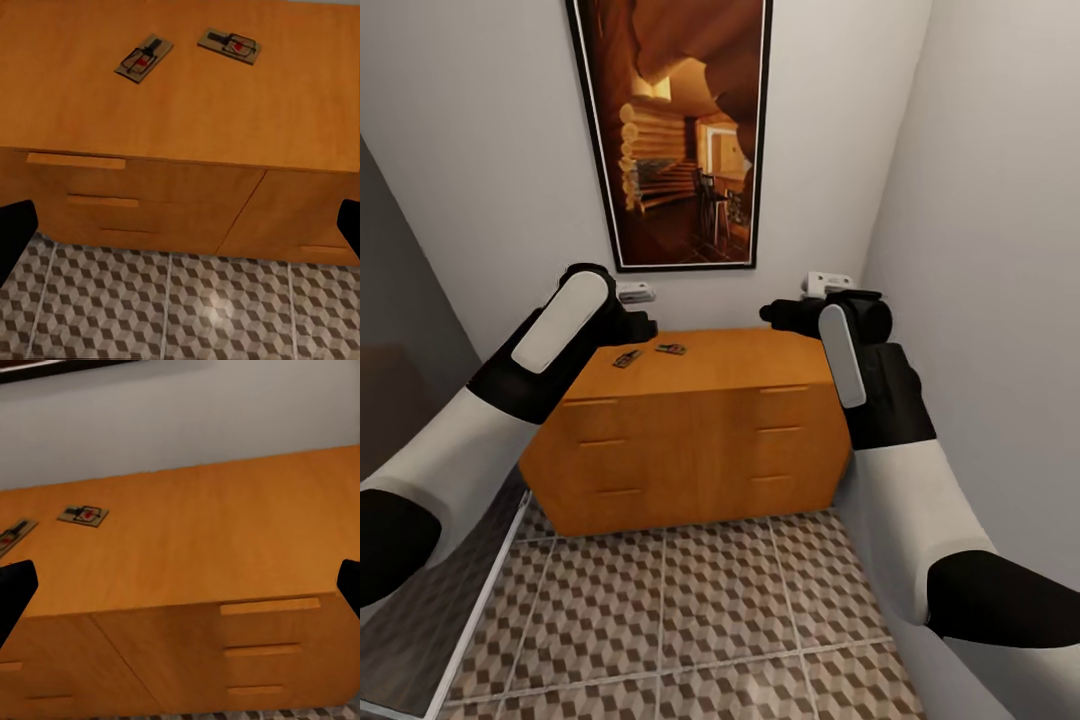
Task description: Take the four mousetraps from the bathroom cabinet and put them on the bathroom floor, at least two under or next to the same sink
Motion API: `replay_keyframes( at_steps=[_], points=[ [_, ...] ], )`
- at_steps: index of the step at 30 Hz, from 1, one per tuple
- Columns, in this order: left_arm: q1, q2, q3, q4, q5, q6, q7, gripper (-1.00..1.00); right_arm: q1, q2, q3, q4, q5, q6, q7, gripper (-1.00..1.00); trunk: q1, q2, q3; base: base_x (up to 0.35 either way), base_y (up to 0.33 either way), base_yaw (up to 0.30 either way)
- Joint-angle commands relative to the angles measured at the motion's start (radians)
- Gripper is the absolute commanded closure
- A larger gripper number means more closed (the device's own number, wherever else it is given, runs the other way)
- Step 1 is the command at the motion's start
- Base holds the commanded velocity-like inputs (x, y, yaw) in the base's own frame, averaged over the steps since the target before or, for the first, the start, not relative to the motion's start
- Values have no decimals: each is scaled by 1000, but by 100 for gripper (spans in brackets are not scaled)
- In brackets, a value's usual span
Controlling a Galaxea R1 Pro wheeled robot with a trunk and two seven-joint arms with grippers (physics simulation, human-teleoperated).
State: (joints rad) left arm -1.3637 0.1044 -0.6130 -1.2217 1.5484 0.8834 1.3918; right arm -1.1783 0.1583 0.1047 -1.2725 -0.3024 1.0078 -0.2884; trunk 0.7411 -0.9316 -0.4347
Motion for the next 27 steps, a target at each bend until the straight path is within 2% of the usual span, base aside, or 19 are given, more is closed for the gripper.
replay_keyframes(
  at_steps=[1,9,13,14,17,18,22,27],
  points=[
    [0,0,0,7,0,0,0,-100,0,0,2,0,-1,0,0,-100,0,0,0,336,0,0],
    [1,5,-4,58,-2,0,0,-100,5,0,7,4,-5,0,0,-100,0,0,0,321,0,0],
    [1,10,-7,65,-2,4,2,-100,10,2,10,4,-5,0,0,-100,0,0,0,96,0,0],
    [1,26,-9,66,-1,6,4,-100,14,3,18,5,-6,0,1,-100,0,0,0,22,0,0],
    [2,34,-11,66,-2,8,6,-100,15,3,21,5,-6,0,1,-100,0,0,0,13,0,0],
    [2,56,-13,68,0,10,7,-100,25,3,24,7,-6,0,1,-100,0,0,0,115,0,0],
    [2,65,-14,70,1,22,6,-100,33,3,28,7,-6,0,2,-100,0,0,0,219,0,0],
    [3,70,-13,72,2,82,4,-100,36,3,30,7,-6,0,2,-100,0,0,0,298,0,0]
  ],
)
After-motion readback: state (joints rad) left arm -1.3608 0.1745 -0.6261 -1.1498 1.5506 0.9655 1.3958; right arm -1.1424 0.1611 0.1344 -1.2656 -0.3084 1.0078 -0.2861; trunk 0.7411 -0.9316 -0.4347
